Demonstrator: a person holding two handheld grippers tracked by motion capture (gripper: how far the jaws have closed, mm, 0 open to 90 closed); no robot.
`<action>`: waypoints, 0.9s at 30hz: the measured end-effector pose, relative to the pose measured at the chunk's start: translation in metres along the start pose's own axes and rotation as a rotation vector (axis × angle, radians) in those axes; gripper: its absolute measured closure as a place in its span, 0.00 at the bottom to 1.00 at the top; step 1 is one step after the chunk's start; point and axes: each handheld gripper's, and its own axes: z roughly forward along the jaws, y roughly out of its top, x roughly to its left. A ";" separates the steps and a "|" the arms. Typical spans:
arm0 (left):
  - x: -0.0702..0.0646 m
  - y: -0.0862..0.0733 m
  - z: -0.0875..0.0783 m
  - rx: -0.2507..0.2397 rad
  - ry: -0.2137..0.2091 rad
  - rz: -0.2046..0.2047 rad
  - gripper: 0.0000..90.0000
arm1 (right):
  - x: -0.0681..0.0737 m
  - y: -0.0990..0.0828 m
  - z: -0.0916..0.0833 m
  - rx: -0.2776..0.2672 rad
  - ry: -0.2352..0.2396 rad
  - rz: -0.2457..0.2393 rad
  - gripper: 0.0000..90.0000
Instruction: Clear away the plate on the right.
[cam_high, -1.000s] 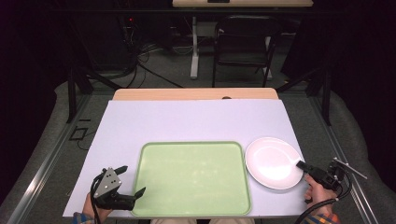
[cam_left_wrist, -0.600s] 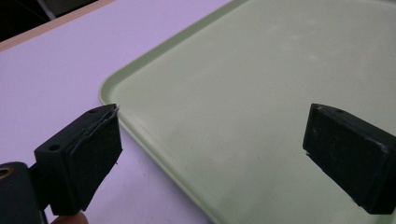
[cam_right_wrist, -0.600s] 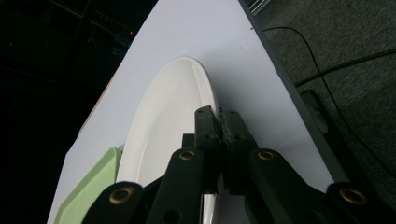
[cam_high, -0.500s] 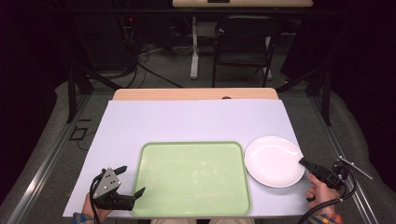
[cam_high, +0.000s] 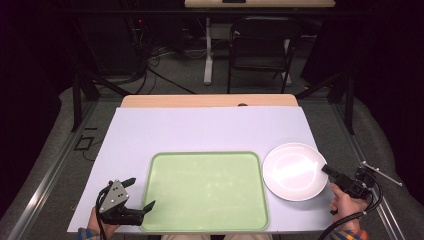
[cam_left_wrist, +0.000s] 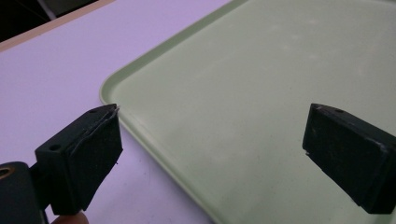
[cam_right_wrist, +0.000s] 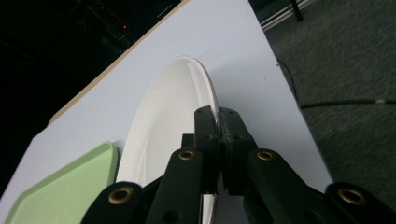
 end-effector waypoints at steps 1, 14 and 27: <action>0.000 0.000 0.000 0.000 0.001 0.002 0.05 | 0.002 0.001 -0.001 -0.007 -0.003 -0.016 0.97; 0.000 0.000 0.000 -0.003 0.003 0.000 0.05 | 0.026 0.004 -0.008 -0.037 -0.037 -0.179 0.96; 0.000 0.000 0.000 -0.002 0.002 -0.002 0.05 | 0.048 0.004 -0.013 -0.064 -0.071 -0.327 0.96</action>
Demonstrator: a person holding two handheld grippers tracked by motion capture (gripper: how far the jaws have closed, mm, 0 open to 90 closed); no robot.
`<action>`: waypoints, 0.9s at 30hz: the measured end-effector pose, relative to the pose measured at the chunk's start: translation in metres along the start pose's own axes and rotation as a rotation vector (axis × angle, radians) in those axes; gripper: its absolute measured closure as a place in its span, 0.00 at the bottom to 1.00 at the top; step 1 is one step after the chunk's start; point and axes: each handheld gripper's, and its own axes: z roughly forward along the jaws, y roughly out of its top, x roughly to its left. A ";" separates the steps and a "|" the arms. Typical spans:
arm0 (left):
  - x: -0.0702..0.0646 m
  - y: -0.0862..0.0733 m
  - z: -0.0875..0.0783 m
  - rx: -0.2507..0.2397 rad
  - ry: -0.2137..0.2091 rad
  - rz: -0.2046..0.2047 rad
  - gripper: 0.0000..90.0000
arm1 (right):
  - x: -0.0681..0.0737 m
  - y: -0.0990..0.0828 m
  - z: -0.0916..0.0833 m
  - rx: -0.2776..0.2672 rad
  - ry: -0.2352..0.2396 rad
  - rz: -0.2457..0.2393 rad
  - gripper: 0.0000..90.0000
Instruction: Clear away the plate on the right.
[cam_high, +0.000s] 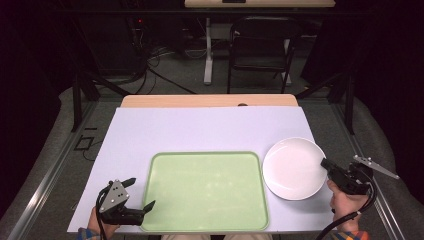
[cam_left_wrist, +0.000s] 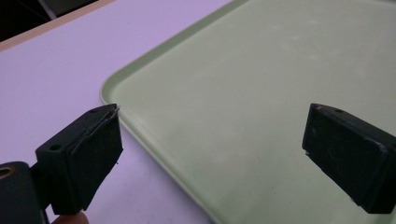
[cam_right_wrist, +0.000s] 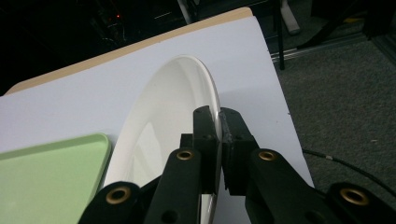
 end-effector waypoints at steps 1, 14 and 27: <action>0.000 0.000 0.000 0.000 0.000 0.000 0.05 | 0.002 0.000 0.000 -0.004 0.000 -0.006 0.96; 0.000 0.000 0.001 0.002 0.000 0.000 0.05 | 0.025 0.008 -0.007 -0.028 -0.024 -0.156 0.95; 0.000 0.000 0.001 0.000 -0.001 0.001 0.05 | 0.037 0.011 -0.010 -0.043 -0.024 -0.214 0.95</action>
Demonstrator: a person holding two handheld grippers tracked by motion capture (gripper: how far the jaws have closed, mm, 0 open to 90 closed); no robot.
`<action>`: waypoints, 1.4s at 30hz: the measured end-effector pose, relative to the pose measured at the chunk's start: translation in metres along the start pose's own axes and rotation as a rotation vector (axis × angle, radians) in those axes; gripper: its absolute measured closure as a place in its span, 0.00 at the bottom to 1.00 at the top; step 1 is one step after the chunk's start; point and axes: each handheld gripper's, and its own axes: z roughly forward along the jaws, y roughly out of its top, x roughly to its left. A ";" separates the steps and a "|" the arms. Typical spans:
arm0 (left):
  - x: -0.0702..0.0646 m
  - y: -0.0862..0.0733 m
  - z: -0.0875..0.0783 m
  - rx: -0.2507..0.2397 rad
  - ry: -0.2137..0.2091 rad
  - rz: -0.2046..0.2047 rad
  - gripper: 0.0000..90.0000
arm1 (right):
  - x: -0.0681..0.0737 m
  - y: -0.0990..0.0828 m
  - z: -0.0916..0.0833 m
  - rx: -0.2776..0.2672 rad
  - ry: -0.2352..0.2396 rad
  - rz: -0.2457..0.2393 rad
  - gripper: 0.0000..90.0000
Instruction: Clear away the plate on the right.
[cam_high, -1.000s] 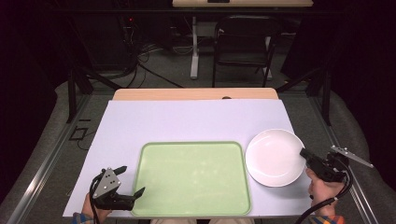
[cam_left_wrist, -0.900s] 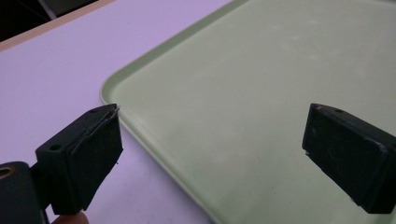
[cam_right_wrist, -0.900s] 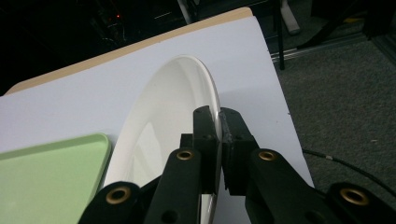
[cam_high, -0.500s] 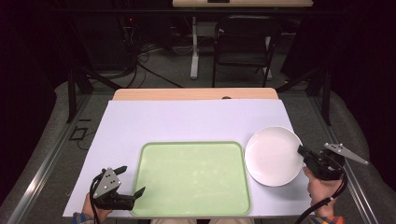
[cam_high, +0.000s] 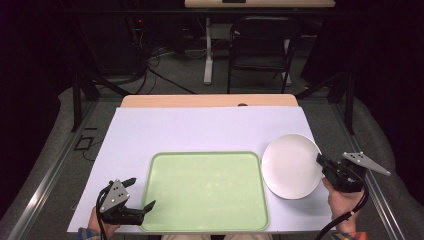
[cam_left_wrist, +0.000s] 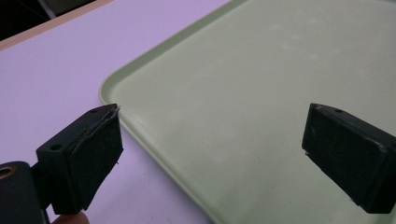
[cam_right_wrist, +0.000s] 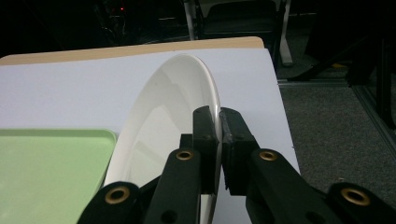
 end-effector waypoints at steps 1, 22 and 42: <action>0.000 0.000 0.000 0.000 0.000 0.000 0.05 | 0.000 0.000 0.000 0.000 -0.002 -0.003 0.95; -0.012 0.015 0.022 0.024 -0.112 -0.017 0.06 | -0.072 -0.032 0.022 0.060 0.174 0.682 0.97; -0.085 0.078 0.123 0.036 -0.474 -0.151 0.09 | 0.011 -0.029 0.048 0.150 0.502 0.748 0.96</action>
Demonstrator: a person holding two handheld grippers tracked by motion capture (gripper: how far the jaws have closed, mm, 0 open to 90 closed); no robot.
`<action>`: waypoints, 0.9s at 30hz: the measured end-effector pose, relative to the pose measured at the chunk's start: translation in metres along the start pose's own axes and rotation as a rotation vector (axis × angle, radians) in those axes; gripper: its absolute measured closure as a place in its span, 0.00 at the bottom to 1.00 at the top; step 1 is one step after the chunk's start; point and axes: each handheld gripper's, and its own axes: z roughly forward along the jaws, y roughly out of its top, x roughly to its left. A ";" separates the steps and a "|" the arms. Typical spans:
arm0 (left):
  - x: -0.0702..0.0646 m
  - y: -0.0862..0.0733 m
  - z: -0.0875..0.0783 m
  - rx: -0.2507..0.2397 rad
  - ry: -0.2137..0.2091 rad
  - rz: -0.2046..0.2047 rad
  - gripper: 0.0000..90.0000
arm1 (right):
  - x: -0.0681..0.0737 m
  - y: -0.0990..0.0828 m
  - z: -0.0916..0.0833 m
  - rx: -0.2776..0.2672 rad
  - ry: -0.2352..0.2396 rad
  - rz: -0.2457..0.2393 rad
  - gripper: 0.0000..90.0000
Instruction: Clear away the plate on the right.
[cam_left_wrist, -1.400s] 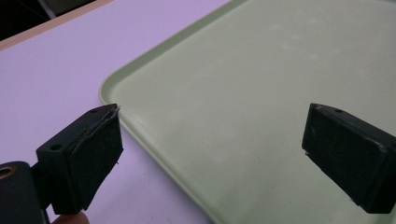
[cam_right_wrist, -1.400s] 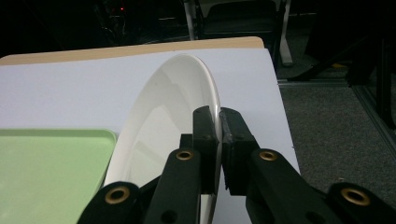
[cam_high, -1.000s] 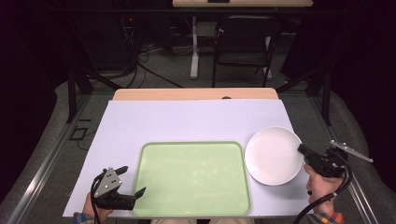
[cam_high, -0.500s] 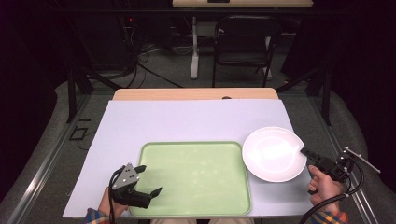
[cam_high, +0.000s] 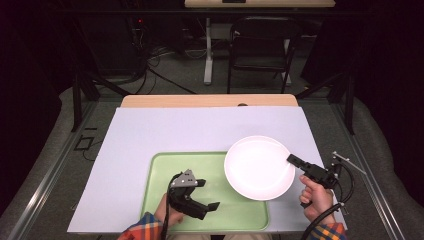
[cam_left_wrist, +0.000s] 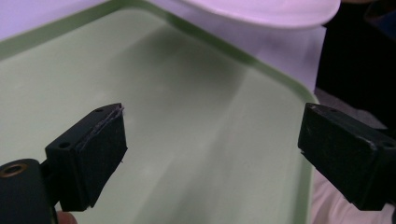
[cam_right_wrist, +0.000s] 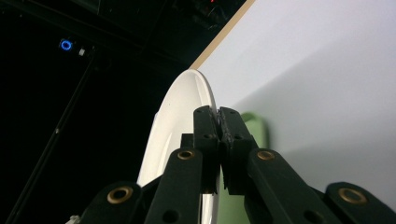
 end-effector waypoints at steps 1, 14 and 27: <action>0.001 0.000 0.003 -0.004 -0.013 -0.015 0.10 | 0.003 -0.002 0.003 0.021 -0.003 -0.007 0.96; 0.012 -0.001 -0.002 -0.122 -0.069 -0.131 0.27 | 0.015 -0.023 0.037 0.084 0.034 -0.052 0.96; 0.023 -0.004 -0.016 -0.196 0.027 -0.213 0.55 | 0.029 -0.036 0.049 0.131 0.054 -0.151 0.96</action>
